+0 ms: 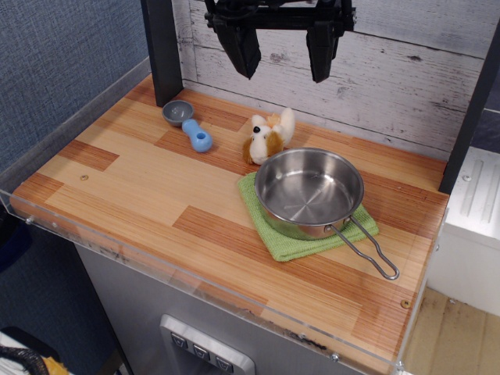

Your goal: Place the white and brown vegetable in the silver pot.

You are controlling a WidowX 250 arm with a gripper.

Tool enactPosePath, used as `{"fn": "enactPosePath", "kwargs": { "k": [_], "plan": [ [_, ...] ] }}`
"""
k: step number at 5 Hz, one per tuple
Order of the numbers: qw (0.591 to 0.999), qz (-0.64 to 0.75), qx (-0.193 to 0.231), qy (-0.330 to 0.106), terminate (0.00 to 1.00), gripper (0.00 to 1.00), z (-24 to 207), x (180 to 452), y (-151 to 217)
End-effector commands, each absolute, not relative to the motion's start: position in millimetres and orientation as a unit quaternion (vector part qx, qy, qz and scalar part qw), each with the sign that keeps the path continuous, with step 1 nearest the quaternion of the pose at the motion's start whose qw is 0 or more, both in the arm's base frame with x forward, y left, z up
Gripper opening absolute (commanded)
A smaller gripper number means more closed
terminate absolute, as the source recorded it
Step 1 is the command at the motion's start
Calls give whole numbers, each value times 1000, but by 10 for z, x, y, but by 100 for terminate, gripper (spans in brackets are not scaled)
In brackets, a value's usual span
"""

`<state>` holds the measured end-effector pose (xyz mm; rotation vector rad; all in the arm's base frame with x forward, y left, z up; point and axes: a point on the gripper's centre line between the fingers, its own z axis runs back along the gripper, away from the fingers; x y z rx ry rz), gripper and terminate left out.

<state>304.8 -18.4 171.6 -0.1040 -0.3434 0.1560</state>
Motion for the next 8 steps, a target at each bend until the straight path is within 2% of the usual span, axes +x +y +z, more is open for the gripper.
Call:
{"fn": "enactPosePath", "kwargs": {
  "k": [1, 3, 4, 5, 8],
  "plan": [
    [981, 78, -52, -171, 0, 100, 1716, 3048, -184],
    [971, 118, -47, -204, 0, 100, 1727, 3401, 335],
    [971, 130, -33, -199, 0, 100, 1600, 3489, 510],
    [973, 123, -17, -194, 0, 100, 1434, 3566, 527],
    [974, 131, -25, -182, 0, 100, 929, 3945, 453]
  ]
}}
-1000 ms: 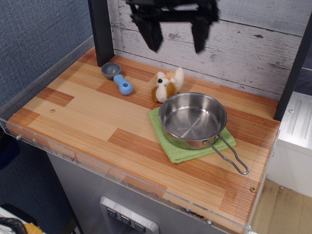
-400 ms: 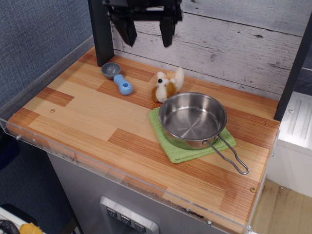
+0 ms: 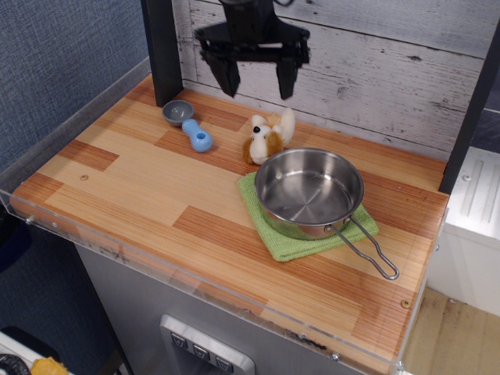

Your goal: Place the white and brown vegetable in the silver pot.

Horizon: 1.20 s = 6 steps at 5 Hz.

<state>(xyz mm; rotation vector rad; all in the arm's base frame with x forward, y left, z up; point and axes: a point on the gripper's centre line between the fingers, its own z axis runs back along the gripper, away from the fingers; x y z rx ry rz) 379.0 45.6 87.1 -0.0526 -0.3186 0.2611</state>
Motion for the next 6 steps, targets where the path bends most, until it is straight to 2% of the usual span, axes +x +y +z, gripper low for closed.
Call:
{"fn": "enactPosePath", "kwargs": {
  "k": [1, 3, 6],
  "plan": [
    [977, 129, -13, -167, 0, 100, 814, 3999, 361],
    [984, 129, -22, -125, 0, 100, 575, 3965, 271],
    [983, 153, 1, -100, 0, 100, 491, 3912, 338]
  ]
}}
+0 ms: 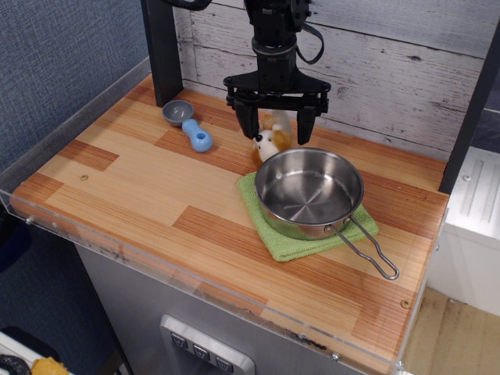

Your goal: Place the white and brown vegetable in the silver pot.

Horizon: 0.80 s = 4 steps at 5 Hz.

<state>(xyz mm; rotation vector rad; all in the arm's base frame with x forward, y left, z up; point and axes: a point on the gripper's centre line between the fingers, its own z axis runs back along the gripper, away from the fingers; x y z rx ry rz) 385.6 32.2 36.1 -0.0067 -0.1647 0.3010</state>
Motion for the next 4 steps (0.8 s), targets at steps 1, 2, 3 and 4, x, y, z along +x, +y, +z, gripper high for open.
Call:
{"fn": "enactPosePath", "kwargs": {
  "k": [1, 2, 3, 4],
  "plan": [
    [982, 165, 8, -90, 0, 100, 434, 3894, 370],
    [981, 170, 19, -90, 0, 0, 440, 3873, 382],
    [981, 170, 21, -92, 0, 0, 451, 3868, 391],
    [977, 179, 29, -112, 0, 0, 590, 3858, 446]
  ]
}}
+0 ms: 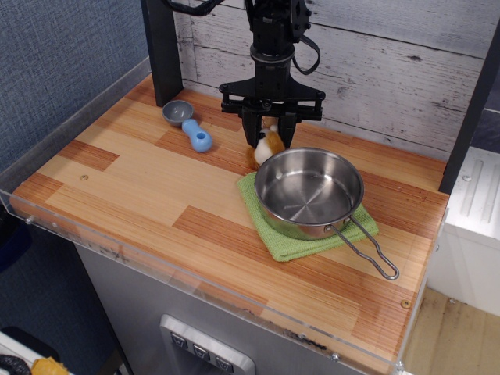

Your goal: Place the white and brown vegetable in the silver pot.

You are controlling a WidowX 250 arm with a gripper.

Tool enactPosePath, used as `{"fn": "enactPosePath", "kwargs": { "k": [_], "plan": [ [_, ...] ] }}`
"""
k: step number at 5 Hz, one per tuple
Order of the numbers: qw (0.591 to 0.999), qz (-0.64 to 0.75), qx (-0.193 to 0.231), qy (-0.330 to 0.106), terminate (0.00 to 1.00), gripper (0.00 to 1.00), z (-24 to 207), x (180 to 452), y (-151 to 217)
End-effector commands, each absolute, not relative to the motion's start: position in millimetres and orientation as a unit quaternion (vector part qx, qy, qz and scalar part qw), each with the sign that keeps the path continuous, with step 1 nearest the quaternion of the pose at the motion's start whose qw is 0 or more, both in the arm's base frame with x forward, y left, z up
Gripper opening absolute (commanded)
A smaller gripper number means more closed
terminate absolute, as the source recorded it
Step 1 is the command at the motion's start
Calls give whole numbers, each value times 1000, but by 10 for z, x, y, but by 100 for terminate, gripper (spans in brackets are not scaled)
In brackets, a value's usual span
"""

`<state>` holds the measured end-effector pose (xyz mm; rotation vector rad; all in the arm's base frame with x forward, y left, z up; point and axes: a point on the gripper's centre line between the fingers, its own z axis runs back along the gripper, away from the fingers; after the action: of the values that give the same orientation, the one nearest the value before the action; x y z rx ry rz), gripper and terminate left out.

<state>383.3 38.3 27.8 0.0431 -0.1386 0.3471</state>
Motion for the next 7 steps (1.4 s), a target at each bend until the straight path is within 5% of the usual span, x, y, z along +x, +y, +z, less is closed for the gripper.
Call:
{"fn": "enactPosePath", "kwargs": {
  "k": [1, 5, 7],
  "plan": [
    [972, 189, 30, -134, 0, 0, 799, 3881, 485],
    [977, 111, 14, -182, 0, 0, 1323, 3613, 37],
    [983, 72, -4, -170, 0, 0, 1287, 3391, -133]
  ]
}}
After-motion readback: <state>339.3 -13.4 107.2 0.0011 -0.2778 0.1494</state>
